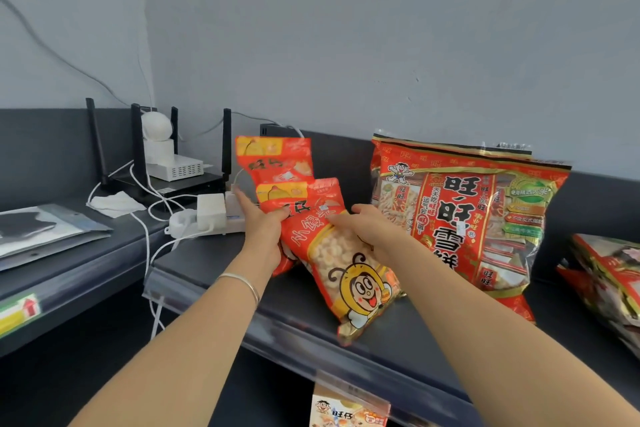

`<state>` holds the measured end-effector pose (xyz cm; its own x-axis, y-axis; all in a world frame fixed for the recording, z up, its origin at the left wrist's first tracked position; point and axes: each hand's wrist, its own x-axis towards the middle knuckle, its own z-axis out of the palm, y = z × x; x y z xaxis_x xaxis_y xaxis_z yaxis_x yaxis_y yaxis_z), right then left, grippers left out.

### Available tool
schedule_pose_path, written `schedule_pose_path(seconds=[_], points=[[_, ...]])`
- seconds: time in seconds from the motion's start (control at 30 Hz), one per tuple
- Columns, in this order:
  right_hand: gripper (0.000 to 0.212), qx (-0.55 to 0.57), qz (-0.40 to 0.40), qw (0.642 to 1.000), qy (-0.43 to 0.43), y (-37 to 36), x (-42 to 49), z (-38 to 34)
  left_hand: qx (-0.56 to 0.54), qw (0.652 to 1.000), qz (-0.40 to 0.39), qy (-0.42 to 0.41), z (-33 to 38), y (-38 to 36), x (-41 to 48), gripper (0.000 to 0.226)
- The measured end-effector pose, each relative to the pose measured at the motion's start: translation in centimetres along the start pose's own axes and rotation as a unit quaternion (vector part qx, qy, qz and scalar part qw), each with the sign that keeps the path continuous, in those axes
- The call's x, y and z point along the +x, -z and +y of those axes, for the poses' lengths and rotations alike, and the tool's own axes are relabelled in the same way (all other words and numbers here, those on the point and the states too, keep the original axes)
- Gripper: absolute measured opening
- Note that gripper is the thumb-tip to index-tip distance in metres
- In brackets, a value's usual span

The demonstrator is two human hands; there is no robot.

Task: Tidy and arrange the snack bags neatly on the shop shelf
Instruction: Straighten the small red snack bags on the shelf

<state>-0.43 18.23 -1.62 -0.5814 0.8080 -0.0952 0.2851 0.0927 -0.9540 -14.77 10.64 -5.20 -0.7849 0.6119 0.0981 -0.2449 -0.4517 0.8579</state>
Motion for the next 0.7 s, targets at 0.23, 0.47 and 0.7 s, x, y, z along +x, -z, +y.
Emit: schedule_pose_path(seconds=[0.23,0.47,0.7], points=[[0.035,0.091,-0.059,0.994,-0.011,0.3,-1.7,-1.3,0.022,0.997,-0.068,-0.01,2.9,-0.4,-2.8,0.029],[0.027,0.079,-0.039,0.996,0.018,0.7,-3.0,-3.0,-0.014,0.993,-0.114,0.018,3.3,-0.4,-4.2,0.028],[0.063,0.117,-0.005,0.993,0.033,0.9,-3.2,-2.5,0.037,0.992,-0.118,-0.024,4.6,-1.7,-5.4,0.011]])
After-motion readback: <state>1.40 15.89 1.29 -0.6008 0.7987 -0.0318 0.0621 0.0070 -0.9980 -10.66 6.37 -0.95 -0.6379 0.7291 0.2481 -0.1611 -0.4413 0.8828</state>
